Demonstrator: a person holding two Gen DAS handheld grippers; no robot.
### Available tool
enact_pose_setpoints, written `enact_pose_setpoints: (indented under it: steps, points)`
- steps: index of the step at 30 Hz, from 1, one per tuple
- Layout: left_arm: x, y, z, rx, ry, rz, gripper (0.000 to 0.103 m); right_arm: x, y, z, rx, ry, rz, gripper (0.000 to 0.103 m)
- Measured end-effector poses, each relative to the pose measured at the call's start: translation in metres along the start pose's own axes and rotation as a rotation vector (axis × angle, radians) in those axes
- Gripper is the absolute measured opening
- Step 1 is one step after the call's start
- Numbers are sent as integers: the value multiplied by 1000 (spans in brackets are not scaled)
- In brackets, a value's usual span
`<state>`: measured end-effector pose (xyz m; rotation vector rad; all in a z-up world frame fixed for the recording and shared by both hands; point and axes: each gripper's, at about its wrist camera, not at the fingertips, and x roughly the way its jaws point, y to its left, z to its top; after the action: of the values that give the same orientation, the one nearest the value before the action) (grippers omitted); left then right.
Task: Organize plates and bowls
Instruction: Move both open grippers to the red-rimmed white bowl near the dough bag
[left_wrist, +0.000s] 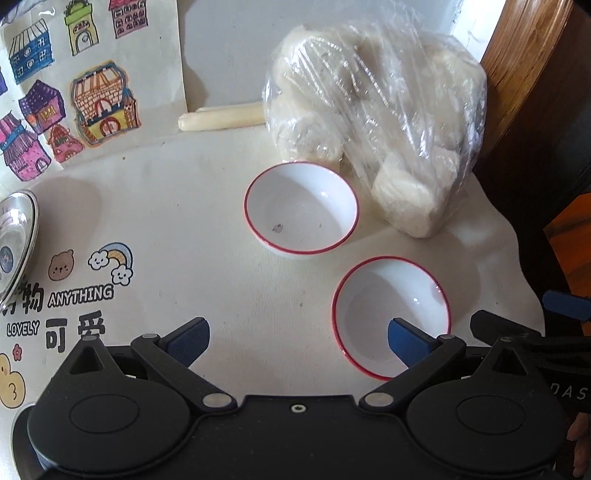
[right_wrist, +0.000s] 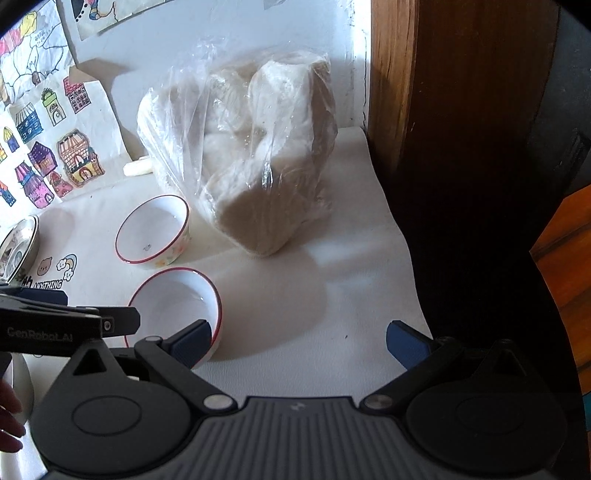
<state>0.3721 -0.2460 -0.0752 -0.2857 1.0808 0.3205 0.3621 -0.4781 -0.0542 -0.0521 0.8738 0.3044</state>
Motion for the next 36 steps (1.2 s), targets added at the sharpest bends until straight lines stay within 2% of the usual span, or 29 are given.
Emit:
enact_pose_setpoints:
  steps: [10,15,19,26,36]
  points:
    - [20,7,5,-40,55,3,102,12,7,4,-19,13,-7,103]
    - [31,10,5,-50,102,11,102,22,8,7,-30,30,23,102]
    - [36,12,7,-38,106,37,102,28,12,9,-60,48,45,99]
    - [43,14,9,-35,117,59,100,39,19,12,-100,81,63,86]
    - [37,4,7,-17,91,55,86,42,22,13,-107,114,94,69]
